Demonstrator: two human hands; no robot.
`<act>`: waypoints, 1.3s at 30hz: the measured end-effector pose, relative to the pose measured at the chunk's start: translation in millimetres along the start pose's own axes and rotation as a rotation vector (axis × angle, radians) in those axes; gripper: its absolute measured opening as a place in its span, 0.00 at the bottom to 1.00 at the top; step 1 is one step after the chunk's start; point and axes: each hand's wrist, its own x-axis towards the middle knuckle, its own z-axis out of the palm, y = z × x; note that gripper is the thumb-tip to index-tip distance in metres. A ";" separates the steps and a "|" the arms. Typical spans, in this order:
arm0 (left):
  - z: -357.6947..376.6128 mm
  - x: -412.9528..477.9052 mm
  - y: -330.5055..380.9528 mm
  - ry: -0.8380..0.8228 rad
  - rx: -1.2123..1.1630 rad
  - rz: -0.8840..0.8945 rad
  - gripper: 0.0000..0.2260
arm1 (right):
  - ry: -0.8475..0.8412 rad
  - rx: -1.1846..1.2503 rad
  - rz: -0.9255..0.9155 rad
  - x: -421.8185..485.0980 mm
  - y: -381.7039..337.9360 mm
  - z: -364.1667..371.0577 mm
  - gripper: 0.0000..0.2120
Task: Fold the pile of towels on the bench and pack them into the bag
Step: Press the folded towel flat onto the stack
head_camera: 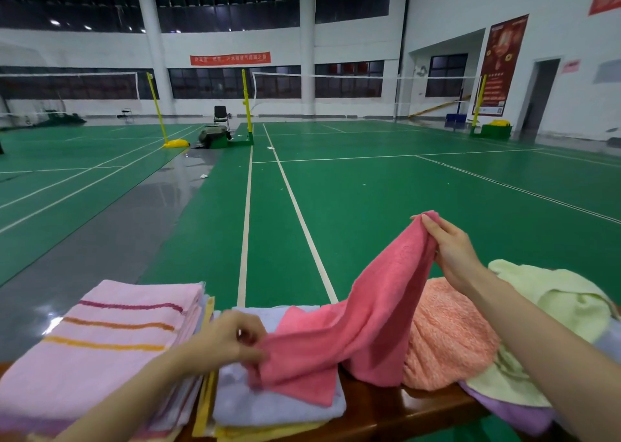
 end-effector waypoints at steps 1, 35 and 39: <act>-8.2 4.1 0.3 0.124 -0.027 0.010 0.08 | 0.027 -0.007 -0.012 1.9 -0.1 -0.4 0.07; -11.0 82.1 98.8 0.281 -0.439 0.194 0.37 | -0.698 -0.557 -0.243 -28.2 -30.2 80.2 0.06; -13.0 95.9 108.5 0.476 -0.308 0.180 0.23 | -0.506 -0.278 -0.241 -30.1 -30.5 90.6 0.09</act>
